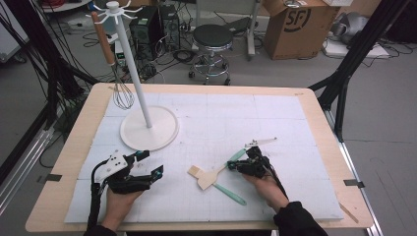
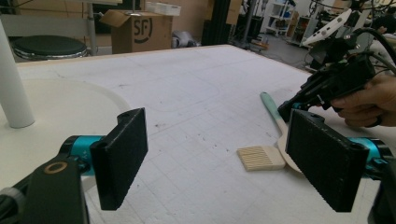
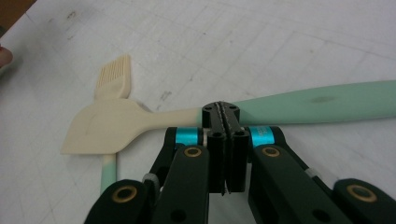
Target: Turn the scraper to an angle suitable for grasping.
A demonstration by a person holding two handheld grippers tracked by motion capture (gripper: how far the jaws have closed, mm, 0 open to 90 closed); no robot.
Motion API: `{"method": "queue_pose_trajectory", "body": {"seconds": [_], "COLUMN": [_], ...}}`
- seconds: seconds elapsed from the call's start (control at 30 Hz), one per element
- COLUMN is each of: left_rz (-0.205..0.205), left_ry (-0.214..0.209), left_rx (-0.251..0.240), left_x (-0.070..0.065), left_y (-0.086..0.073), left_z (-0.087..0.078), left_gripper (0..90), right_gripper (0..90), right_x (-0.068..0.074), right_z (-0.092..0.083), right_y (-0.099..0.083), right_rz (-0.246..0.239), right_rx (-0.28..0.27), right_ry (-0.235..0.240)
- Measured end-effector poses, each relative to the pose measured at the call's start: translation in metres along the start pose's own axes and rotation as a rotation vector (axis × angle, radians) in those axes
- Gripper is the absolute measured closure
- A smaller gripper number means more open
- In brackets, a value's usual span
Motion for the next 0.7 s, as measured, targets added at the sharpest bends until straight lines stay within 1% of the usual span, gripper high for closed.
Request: {"method": "queue_pose_trajectory", "body": {"seconds": [0.27,0.37,0.4,0.47,0.6,0.67,0.7], "left_rz": [0.0,0.0,-0.002,-0.003,-0.02,-0.013,-0.016], "left_ry": [-0.004,-0.008,-0.011,-0.016,-0.018,-0.022,-0.021], "left_rx": [-0.007,-0.002,-0.007,-0.003,-0.005,-0.018,-0.021], "left_x": [0.001,0.002,0.002,0.003,0.004,0.003,0.003], "left_y": [0.0,-0.001,-0.001,0.0,0.0,0.001,0.001], "left_z": [0.0,0.001,0.001,0.001,-0.001,-0.002,-0.001], "left_gripper": [21.7,21.7,21.7,21.7,21.5,21.4,21.4], "right_gripper": [89.7,89.8,89.8,89.8,89.8,89.8,89.8], "right_x": [0.007,0.008,0.007,0.008,0.008,0.008,0.008], "right_z": [0.013,0.015,0.015,0.016,0.016,0.016,0.016], "right_y": [0.008,0.009,0.009,0.009,0.009,0.009,0.009], "right_rz": [0.003,0.011,0.012,0.016,0.014,0.016,0.021], "right_rx": [-0.01,-0.012,-0.013,-0.016,-0.017,-0.018,-0.016], "right_ry": [0.023,0.035,0.034,0.037,0.034,0.034,0.035]}}
Point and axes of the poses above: each handheld gripper's, and its own axes: z roughly forward along the jaws, y roughly out of its top, x roughly to its left, the point moved 2 cm from there along z, roughly forward along the jaws, and after that the axes turned 7 degrees about -y, right-handed, at the moved point
